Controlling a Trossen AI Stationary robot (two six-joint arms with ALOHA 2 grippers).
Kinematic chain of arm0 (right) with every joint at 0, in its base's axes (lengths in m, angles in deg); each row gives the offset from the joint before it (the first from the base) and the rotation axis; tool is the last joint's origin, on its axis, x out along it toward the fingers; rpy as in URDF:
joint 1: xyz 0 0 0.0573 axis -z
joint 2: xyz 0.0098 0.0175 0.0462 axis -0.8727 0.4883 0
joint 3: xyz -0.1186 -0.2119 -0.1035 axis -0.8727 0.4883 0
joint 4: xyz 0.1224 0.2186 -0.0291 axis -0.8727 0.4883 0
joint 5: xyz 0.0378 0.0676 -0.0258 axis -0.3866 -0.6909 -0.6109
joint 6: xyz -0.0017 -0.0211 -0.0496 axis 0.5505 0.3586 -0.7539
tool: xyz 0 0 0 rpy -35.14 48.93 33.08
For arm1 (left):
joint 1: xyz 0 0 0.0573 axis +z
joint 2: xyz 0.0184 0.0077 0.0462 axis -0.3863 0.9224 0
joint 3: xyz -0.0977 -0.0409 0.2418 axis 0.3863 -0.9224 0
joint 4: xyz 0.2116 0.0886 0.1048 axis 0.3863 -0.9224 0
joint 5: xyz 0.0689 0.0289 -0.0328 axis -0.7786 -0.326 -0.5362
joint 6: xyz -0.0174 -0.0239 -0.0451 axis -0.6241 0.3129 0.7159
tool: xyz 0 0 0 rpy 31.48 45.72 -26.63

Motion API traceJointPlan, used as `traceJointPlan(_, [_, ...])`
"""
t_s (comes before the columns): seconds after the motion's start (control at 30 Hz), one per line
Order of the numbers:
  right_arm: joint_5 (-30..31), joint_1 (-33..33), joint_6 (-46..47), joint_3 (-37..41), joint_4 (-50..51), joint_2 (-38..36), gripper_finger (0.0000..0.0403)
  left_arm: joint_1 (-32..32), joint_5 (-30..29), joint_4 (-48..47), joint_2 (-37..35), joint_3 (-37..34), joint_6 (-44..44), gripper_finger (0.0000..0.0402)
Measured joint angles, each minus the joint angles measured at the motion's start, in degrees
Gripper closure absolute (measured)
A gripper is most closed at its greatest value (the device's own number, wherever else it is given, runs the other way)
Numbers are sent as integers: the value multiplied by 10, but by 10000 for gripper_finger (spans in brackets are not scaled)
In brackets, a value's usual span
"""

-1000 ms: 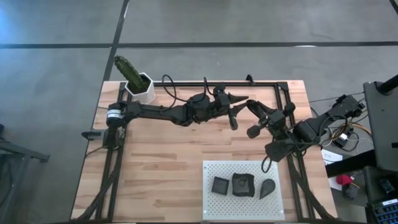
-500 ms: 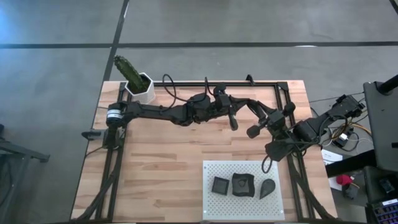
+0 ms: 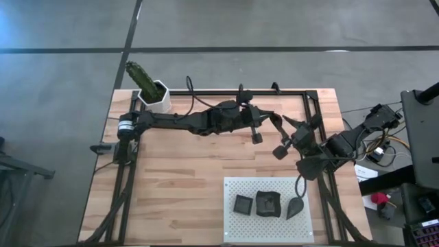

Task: Pick & Place Mini shaped plates
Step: Stack the drop-shaped plate on top of the drop-shaped plate on the shelf

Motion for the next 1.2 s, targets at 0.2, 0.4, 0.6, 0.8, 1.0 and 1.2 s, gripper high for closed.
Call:
traceJointPlan(0.2, [-89,0,-119,-9,2,0,262,-2,-1,-66,0,18,-93,401])
traceJointPlan(0.4, [-91,0,-148,-9,2,-1,272,-9,-6,-73,0,18,-137,401])
traceJointPlan(0.6, [-116,0,-166,-9,8,-1,284,-23,-31,-75,0,17,-173,401])
traceJointPlan(0.8, [-116,0,-167,-9,14,-1,285,-42,-62,-75,-1,17,-196,401])
traceJointPlan(1.0, [-116,0,-166,-9,20,-1,280,-58,-89,-73,-2,17,-215,401])
traceJointPlan(1.2, [-116,0,-166,-9,20,-1,288,-65,-114,-66,-2,17,-233,401])
